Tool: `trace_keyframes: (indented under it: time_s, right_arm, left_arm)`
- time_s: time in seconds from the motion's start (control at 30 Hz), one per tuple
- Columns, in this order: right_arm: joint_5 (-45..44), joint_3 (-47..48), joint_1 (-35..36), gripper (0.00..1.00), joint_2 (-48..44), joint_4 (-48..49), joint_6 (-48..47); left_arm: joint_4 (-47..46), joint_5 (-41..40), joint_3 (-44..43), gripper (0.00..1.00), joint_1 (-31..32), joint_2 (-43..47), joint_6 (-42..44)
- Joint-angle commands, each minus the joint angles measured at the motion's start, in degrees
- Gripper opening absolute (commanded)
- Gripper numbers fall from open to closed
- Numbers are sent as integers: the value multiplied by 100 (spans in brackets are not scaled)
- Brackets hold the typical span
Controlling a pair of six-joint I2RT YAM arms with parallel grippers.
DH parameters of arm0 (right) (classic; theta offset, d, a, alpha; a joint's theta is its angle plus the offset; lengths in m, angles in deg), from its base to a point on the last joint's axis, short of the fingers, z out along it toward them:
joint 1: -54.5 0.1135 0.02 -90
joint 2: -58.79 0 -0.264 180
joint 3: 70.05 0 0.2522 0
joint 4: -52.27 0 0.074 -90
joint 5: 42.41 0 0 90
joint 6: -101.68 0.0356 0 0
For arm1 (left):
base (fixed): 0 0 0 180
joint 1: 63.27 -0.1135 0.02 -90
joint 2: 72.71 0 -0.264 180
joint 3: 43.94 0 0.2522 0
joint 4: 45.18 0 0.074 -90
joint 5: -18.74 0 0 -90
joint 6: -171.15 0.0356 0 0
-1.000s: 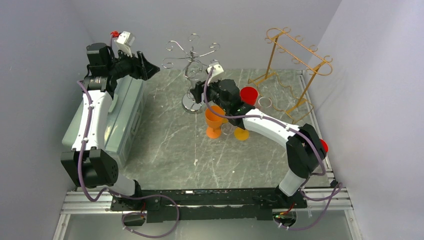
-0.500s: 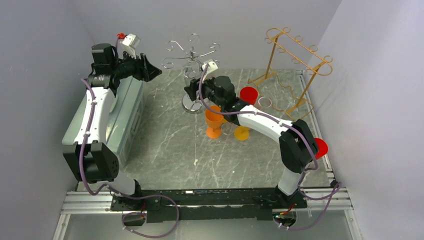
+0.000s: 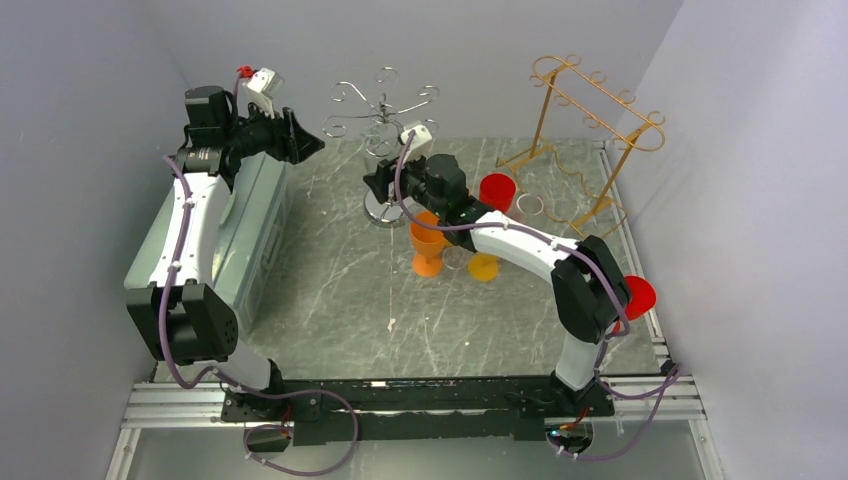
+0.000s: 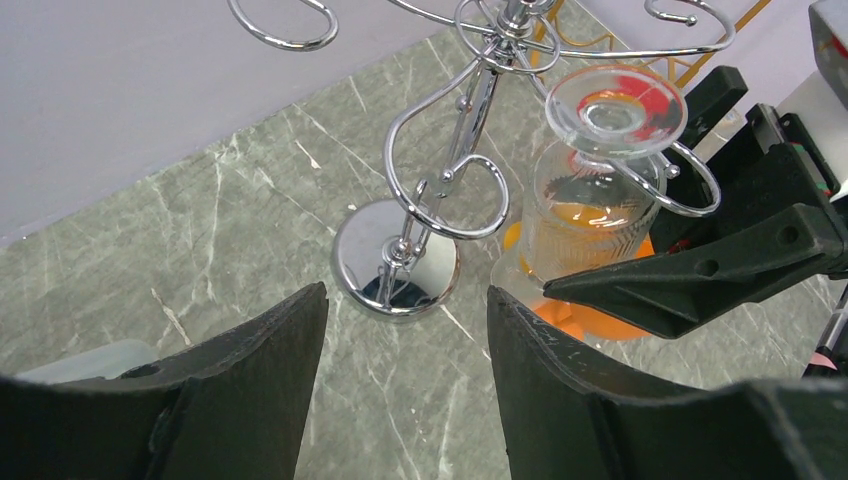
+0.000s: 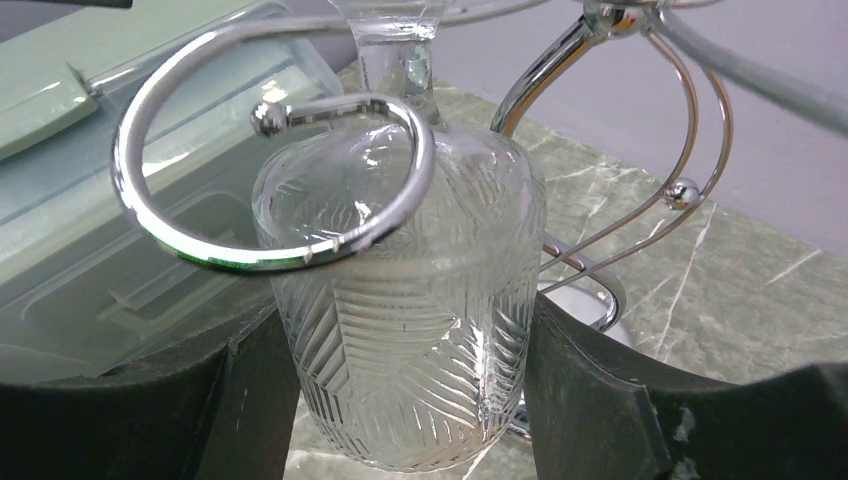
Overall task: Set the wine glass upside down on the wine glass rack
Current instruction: Turn the wine glass upside down at the wine rack.
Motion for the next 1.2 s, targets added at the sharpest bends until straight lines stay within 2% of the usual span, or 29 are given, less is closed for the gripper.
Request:
trace_keyframes:
  time_s: [0.0,0.27,0.5,1.17]
  right_arm:
    - [173,-91,91,0,-338,861,-86]
    - [141,39,159,0,-140,1152,-114]
    - [77,-422,283,0,-122,2018,-276]
    - [-353,-1157,401,0,-402,2737,-443]
  left_arm:
    - [-28,85,-276,65,46,80,22]
    - [-25,54,-287,65,109,72,28]
    - [-15,10,-374,65,135,-32,16]
    - [291,-591,-738,60,237,-372,-47]
